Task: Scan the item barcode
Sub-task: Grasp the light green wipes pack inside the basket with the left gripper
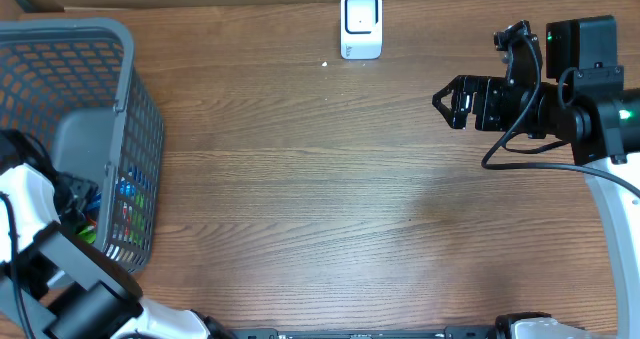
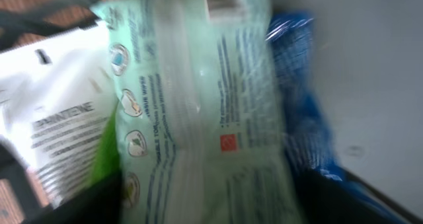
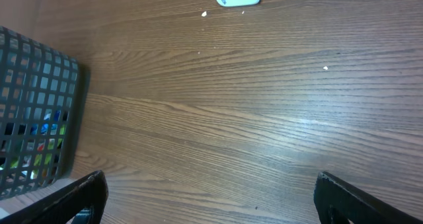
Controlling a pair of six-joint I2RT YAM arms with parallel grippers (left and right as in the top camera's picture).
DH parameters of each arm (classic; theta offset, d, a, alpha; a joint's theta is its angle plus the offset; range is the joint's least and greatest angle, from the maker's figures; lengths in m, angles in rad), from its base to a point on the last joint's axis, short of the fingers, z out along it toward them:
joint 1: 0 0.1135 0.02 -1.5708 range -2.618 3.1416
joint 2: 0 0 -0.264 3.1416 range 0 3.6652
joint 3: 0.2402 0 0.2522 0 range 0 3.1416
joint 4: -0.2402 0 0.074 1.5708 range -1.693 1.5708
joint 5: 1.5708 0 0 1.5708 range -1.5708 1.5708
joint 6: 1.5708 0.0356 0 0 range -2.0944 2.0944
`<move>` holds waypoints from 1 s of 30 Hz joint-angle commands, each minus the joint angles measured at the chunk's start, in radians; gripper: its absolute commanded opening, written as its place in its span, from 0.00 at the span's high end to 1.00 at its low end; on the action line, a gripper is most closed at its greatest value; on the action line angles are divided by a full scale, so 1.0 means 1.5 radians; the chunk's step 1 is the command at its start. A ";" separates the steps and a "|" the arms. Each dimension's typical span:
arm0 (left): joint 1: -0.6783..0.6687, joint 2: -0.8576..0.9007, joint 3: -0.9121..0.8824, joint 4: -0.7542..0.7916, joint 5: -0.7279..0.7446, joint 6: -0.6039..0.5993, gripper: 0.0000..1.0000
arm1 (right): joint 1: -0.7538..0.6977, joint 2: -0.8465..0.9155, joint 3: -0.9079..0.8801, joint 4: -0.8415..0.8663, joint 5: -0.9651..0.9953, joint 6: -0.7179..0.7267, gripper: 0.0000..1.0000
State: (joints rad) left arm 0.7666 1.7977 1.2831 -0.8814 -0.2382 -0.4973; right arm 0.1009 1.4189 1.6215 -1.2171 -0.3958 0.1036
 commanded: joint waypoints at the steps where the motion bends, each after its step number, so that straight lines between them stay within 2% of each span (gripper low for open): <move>1: 0.000 0.036 -0.009 0.002 -0.021 -0.005 0.55 | 0.003 -0.002 0.018 0.002 -0.007 -0.002 0.00; 3: 0.000 0.042 -0.009 0.004 -0.021 -0.005 0.88 | 0.003 -0.002 0.018 0.002 -0.007 -0.002 0.00; 4: 0.000 0.042 -0.008 0.006 -0.020 -0.005 0.96 | 0.003 -0.002 0.018 0.002 -0.007 -0.002 0.00; 10: -0.001 0.029 0.035 -0.020 0.002 -0.002 0.96 | 0.003 -0.002 0.018 0.003 -0.007 -0.002 0.00; 16: -0.005 0.013 0.174 -0.120 0.040 0.024 0.96 | 0.003 -0.002 0.018 0.006 -0.006 -0.002 0.00; 17: -0.008 0.012 0.232 -0.159 0.063 0.047 0.96 | 0.003 -0.002 0.018 0.008 -0.006 -0.003 0.00; 22: -0.032 0.012 0.355 -0.246 0.110 0.108 0.96 | 0.003 -0.002 0.018 0.013 -0.006 -0.002 0.00; 27: -0.069 0.013 0.363 -0.253 0.187 0.215 0.96 | 0.003 -0.002 0.018 0.012 -0.006 -0.002 0.00; 30: -0.094 0.013 0.363 -0.254 0.194 0.252 0.93 | 0.003 -0.002 0.018 0.012 -0.007 -0.002 0.00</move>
State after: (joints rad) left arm 0.6655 1.8328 1.8015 -1.2640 -0.0158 -0.2485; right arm 0.1009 1.4189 1.6215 -1.2037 -0.3962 0.1043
